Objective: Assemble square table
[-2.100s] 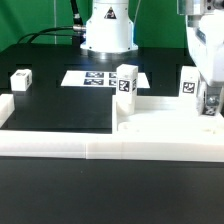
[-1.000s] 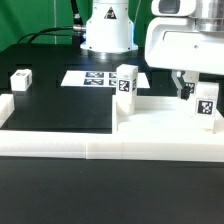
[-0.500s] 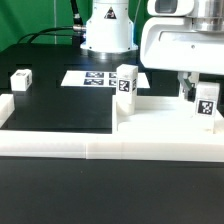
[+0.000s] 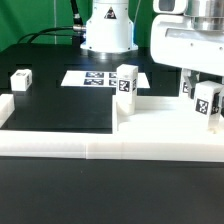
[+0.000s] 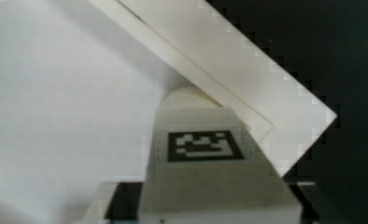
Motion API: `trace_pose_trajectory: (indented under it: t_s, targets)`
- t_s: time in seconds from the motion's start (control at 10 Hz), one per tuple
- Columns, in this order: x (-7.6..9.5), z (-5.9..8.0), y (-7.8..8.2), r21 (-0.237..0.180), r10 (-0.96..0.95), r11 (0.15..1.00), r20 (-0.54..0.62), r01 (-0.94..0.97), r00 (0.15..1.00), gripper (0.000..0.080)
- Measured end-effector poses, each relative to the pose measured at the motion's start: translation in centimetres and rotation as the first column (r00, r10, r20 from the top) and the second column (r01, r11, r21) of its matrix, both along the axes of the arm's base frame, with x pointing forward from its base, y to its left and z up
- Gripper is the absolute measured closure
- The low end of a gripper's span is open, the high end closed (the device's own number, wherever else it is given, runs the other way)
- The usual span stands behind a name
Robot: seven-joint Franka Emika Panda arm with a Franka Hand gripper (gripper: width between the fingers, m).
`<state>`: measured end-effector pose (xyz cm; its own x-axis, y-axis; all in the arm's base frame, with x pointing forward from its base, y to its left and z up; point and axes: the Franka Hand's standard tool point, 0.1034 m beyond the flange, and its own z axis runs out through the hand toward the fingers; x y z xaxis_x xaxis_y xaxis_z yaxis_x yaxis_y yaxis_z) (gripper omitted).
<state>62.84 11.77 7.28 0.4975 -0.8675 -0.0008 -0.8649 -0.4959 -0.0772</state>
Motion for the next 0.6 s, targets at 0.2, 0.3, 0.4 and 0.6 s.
trace_pose_trajectory:
  t_s: [0.2,0.3,0.4,0.6]
  targets:
    - [0.03,0.00,-0.15,0.036,-0.289,0.956,-0.023,0.290,0.957,0.0512]
    - [0.00,-0.11,-0.15,0.048,-0.414,0.908,-0.034,0.416,0.909,0.0511]
    - [-0.05,-0.28,-0.15,0.067,-0.498,0.864,-0.039,0.499,0.867,0.0511]
    - [-0.10,-0.26,0.06,0.084,-0.636,0.766,-0.053,0.638,0.770,0.0511]
